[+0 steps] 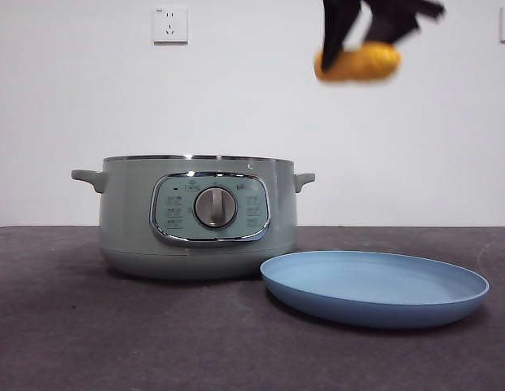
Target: Take the corn out from the steamer,put the corn on the plate,close the lid
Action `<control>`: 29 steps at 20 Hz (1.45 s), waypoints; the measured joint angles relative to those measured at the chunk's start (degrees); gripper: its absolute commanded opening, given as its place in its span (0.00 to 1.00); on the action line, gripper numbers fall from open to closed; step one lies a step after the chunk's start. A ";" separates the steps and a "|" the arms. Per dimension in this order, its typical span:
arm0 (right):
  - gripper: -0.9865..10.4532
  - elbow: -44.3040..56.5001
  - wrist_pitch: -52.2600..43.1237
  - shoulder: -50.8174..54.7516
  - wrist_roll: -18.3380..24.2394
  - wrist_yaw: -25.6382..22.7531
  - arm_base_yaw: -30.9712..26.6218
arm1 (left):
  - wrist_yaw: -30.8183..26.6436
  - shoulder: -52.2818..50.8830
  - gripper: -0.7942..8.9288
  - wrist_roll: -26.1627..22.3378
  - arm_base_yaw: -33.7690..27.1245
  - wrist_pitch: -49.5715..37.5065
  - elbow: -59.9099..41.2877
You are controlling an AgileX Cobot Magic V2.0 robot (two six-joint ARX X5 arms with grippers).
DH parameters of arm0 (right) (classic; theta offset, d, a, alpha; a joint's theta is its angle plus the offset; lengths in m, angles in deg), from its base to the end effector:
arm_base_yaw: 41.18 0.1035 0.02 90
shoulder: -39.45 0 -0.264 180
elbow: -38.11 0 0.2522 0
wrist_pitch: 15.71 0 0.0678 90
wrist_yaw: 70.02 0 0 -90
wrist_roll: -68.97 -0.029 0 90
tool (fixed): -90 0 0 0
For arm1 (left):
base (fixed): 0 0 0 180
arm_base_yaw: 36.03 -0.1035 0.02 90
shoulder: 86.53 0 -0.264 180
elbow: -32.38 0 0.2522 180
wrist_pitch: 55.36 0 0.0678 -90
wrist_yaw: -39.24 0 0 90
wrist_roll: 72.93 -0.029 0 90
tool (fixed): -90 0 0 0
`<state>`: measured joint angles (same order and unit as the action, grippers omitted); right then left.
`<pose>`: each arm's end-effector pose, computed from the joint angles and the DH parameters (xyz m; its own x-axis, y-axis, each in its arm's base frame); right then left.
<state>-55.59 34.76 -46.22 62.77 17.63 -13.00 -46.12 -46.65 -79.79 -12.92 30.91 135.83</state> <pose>0.2837 0.1506 0.3367 0.6693 0.3121 -0.6743 -0.3783 0.9242 0.0522 0.0164 -0.0096 0.4613 0.8140 -0.4353 -0.3846 0.4990 0.8630 0.0792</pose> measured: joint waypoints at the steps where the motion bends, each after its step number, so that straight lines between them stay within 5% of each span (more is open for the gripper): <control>1: 0.08 5.25 -3.26 0.74 -1.31 1.57 -0.52 | 0.00 0.00 0.07 0.00 0.00 0.00 0.00; 9: 0.07 31.23 -27.15 0.44 -11.06 3.65 -1.25 | 0.00 0.00 0.07 0.00 0.00 0.00 0.00; 20: 0.08 34.58 -34.97 -8.13 -14.62 2.36 -1.25 | 0.00 0.00 0.07 0.00 0.00 -0.02 0.00; 22: 0.17 34.58 -34.82 -8.13 -14.88 2.36 -1.25 | 0.00 0.02 0.07 0.00 0.00 -0.39 0.00; 26: 0.56 34.42 -33.40 -7.98 -15.04 2.36 -1.25 | 0.09 1.75 0.07 0.00 0.00 -2.75 0.00; 29: 0.61 34.60 -30.64 -6.21 -14.84 2.38 -1.25 | 2.16 3.76 0.07 0.02 0.00 -7.78 -1.73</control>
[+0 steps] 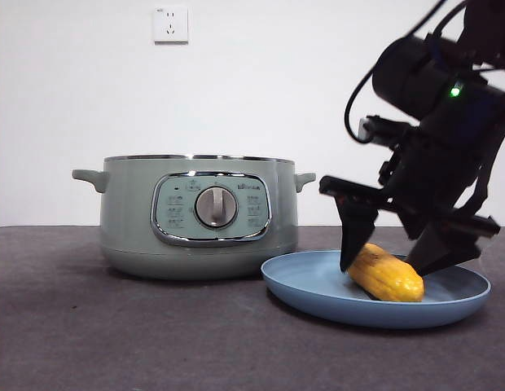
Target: Take the corn out from the steamer,put the corn on the plate,close the lid
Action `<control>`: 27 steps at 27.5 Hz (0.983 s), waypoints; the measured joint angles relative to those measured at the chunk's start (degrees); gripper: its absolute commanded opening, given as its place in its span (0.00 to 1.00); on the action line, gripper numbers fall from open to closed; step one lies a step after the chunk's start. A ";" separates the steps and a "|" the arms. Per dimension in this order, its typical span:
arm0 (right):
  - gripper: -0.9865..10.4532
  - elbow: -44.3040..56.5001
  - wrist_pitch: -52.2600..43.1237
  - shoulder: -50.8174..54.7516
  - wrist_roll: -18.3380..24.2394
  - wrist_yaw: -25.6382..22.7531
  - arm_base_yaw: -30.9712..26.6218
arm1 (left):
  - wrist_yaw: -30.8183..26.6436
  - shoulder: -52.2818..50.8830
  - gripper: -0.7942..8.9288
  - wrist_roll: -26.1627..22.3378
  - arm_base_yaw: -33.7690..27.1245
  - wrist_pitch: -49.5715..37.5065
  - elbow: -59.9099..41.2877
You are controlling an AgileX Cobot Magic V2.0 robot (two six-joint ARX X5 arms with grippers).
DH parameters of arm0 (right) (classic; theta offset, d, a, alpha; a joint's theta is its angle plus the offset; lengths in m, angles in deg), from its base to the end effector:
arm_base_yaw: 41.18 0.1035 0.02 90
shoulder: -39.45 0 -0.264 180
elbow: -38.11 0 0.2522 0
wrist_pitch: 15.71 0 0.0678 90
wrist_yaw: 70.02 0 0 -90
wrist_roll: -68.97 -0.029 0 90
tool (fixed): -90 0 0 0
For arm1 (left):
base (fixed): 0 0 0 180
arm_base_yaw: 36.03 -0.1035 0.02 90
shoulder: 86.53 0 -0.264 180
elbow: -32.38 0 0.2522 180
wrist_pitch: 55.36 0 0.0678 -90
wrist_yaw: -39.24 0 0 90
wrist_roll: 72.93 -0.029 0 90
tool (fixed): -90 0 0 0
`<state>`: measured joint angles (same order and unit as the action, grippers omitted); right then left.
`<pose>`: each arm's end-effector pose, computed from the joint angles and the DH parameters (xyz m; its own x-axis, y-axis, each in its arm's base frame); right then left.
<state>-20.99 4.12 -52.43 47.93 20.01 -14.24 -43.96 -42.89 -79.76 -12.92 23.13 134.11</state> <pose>0.2670 0.1357 0.1539 0.5411 0.2756 -0.7945 -0.1688 0.9611 0.2184 0.0472 -0.0239 0.4661 0.8095 -0.4742 -0.3461 0.5264 0.8473 0.0705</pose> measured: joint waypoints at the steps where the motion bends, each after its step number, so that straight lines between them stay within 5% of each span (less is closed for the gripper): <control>1: 0.61 0.07 0.63 1.64 0.07 0.00 0.00 | 1.25 0.48 0.07 0.15 0.00 -2.58 -1.53; 8: 0.61 0.07 11.54 23.98 2.14 0.00 0.04 | 2.36 10.16 0.07 0.52 0.00 -24.00 -15.13; 17: 0.61 0.07 23.12 46.45 3.54 0.00 0.04 | 2.60 27.98 0.07 0.48 0.00 -44.30 -15.65; 27: 0.61 0.07 30.21 59.98 3.72 0.00 0.04 | 3.45 43.71 0.07 0.48 0.00 -57.77 -15.65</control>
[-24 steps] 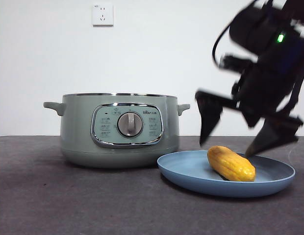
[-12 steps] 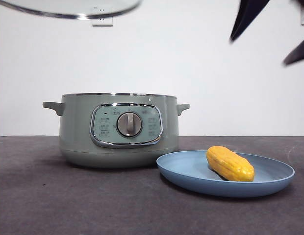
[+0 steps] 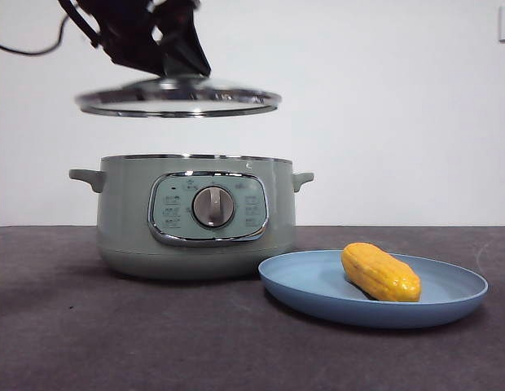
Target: Take the corn out from the steamer,put the corn on the plate,close the lid
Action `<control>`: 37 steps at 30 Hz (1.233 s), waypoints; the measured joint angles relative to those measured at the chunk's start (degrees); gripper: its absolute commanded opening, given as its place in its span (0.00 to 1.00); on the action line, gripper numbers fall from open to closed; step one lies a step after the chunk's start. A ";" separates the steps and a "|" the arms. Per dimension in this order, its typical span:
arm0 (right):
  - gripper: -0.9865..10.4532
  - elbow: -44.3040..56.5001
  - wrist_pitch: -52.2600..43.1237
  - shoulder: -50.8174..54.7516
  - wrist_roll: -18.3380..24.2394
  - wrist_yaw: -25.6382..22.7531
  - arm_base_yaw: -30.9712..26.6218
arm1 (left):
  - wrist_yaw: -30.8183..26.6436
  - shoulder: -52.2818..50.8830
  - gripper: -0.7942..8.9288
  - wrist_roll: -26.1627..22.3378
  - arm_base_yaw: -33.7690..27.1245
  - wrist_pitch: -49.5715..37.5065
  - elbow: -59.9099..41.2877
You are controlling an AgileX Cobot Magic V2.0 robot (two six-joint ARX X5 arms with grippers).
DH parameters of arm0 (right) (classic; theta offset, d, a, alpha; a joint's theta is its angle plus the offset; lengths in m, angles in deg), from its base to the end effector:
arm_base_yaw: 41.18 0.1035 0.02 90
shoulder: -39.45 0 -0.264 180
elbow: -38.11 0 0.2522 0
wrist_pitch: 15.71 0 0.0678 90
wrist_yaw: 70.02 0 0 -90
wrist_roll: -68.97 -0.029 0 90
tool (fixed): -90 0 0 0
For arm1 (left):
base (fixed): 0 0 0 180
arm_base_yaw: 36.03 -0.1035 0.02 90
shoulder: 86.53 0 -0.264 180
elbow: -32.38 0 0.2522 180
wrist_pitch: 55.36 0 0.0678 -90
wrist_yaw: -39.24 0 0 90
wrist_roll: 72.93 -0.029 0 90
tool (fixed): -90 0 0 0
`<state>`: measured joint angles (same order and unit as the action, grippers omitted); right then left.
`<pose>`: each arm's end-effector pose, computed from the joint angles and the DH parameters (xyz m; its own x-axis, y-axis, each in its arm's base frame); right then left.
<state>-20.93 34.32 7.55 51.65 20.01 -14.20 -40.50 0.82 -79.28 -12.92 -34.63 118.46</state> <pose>0.0976 0.0497 0.3204 0.8208 0.4184 -0.3890 -0.3303 0.9031 0.2745 0.3192 -0.1418 0.3255 0.7692 -0.5219 -0.3686 0.5729 0.8188 0.0362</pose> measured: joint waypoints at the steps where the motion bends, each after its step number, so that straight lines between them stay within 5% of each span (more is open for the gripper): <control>1: 0.61 0.00 0.81 0.48 0.00 0.00 0.00 | 0.00 0.70 0.07 0.00 0.00 -1.38 0.00; 18: 0.61 0.00 4.04 0.74 -0.02 1.49 0.04 | -0.74 10.16 0.07 0.00 0.00 -9.18 0.00; 37: 0.61 0.00 4.07 0.74 0.00 1.46 0.04 | -0.63 11.04 0.07 -0.02 0.00 -5.86 0.87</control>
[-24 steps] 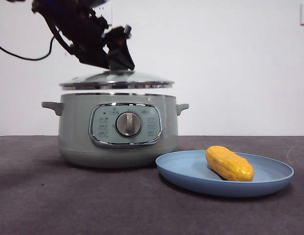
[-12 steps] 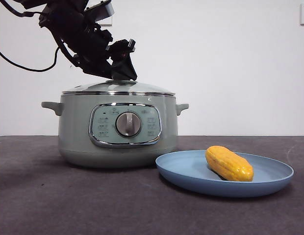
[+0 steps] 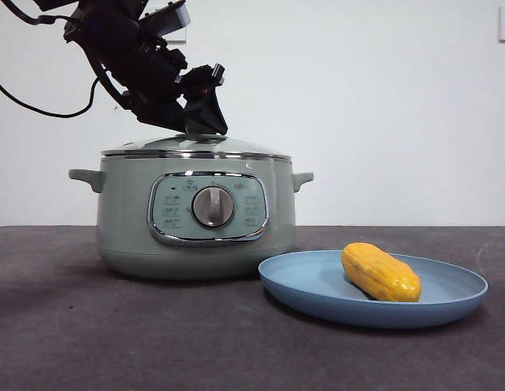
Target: Take the corn out from the steamer,put the corn on the plate,close the lid
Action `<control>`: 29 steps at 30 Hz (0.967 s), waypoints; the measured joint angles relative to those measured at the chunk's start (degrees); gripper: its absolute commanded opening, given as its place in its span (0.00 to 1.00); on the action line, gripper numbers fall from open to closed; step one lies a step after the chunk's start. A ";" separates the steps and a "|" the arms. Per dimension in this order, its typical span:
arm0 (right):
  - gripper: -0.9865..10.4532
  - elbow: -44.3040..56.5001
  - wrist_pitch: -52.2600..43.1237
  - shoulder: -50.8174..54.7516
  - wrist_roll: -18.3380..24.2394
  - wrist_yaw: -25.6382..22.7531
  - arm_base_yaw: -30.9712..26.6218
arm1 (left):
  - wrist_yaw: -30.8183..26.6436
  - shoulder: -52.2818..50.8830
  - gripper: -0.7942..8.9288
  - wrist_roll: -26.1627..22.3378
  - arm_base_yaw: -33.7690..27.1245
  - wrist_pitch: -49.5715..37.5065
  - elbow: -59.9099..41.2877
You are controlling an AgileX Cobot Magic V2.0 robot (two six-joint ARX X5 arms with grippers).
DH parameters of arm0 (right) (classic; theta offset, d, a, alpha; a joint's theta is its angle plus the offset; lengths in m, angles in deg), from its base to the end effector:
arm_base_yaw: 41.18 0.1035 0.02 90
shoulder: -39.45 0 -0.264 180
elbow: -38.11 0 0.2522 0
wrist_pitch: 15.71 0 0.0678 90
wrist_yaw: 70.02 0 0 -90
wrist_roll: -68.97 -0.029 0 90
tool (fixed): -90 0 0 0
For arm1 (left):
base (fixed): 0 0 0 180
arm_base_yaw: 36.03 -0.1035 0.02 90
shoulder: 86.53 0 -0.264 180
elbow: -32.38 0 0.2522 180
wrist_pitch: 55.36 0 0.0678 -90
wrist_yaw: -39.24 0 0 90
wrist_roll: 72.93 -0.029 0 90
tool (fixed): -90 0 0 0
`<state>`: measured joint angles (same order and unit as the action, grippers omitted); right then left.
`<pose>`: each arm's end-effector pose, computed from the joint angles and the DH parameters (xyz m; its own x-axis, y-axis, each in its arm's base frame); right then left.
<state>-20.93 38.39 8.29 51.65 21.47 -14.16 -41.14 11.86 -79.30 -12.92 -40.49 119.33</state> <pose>0.0922 0.0478 0.3153 0.7871 0.4306 -0.4417 -0.3362 0.8998 0.2780 0.3587 -0.1584 0.2719 0.7473 -0.5006 -0.4370 0.5667 0.8235 0.0258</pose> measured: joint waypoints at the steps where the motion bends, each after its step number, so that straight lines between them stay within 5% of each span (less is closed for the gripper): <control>1: 0.61 0.00 0.00 0.00 0.00 0.00 0.00 | 0.00 -0.02 0.07 0.00 0.00 0.11 0.00; 10: 0.61 0.00 0.42 0.00 0.02 0.02 0.00 | 1.33 -0.15 0.11 0.39 0.00 3.19 0.66; 15: 0.61 0.00 1.05 0.00 0.04 0.02 0.00 | 1.29 -0.17 0.53 0.39 0.00 3.30 0.68; 29: 0.61 0.00 2.47 0.00 0.04 0.02 0.00 | 1.05 -0.26 0.54 0.24 -0.35 4.24 2.27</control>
<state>-20.93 40.86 8.29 51.69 21.50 -14.16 -40.09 11.60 -79.06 -13.27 -36.25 121.61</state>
